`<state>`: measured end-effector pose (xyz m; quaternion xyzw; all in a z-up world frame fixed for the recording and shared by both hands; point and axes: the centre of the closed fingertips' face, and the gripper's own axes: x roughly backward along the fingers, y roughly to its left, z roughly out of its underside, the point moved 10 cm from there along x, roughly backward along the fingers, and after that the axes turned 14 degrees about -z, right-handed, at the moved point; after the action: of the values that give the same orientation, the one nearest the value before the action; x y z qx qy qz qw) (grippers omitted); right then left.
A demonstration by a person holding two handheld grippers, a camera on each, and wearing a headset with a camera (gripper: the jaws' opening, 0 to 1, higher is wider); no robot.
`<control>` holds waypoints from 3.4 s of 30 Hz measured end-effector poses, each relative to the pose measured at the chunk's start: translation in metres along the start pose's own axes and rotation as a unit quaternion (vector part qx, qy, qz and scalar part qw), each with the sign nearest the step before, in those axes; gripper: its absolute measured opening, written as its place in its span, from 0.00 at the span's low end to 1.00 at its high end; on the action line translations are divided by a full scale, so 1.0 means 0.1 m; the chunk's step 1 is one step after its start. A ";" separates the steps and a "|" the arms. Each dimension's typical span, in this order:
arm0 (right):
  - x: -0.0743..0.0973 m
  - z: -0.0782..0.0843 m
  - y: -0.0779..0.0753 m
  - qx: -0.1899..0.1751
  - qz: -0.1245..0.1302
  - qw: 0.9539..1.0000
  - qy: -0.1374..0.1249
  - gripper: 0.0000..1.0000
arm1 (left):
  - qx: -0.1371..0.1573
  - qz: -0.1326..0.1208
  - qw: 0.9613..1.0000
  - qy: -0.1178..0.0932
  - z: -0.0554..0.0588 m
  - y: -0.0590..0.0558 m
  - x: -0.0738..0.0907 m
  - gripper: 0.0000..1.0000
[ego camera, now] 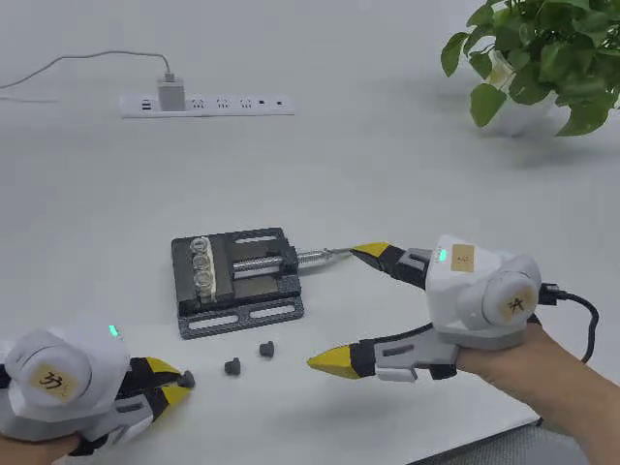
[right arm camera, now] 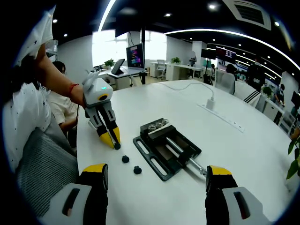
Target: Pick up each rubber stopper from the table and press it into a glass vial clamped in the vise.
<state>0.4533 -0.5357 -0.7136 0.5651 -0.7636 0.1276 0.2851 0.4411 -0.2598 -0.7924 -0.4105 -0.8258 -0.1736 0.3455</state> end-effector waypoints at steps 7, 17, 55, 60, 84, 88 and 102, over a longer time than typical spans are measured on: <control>0.00 0.00 0.00 0.000 0.000 1.000 0.000 0.85 | -0.008 0.000 1.000 0.000 0.01 0.01 0.00 0.05; -0.01 0.00 0.00 -0.002 -0.001 1.000 -0.001 0.85 | -0.010 0.002 1.000 0.003 0.00 0.00 -0.01 0.05; 0.04 -0.67 0.18 -0.010 -0.069 0.996 -0.050 0.69 | -0.009 0.005 0.994 -0.106 -0.79 -0.02 0.55 0.04; 0.02 -0.73 0.24 -0.005 -0.085 0.995 -0.051 0.61 | -0.027 0.009 0.992 -0.124 -0.94 -0.07 0.64 0.04; -0.05 -0.89 0.42 -0.015 -0.177 0.983 -0.049 0.18 | -0.092 0.038 0.981 -0.164 -1.20 -0.22 0.87 0.04; -0.06 -0.90 0.44 -0.010 -0.181 0.982 -0.050 0.16 | -0.100 0.043 0.980 -0.166 -1.22 -0.24 0.88 0.04; -0.07 -0.96 0.45 0.004 -0.190 0.981 -0.048 0.10 | -0.104 0.049 0.979 -0.167 -1.27 -0.28 0.88 0.04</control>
<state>0.4402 -0.4659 -0.6347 0.7061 -0.6549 0.0468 0.2651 0.4359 -0.2999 -0.6410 -0.5072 -0.8283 -0.1707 0.1659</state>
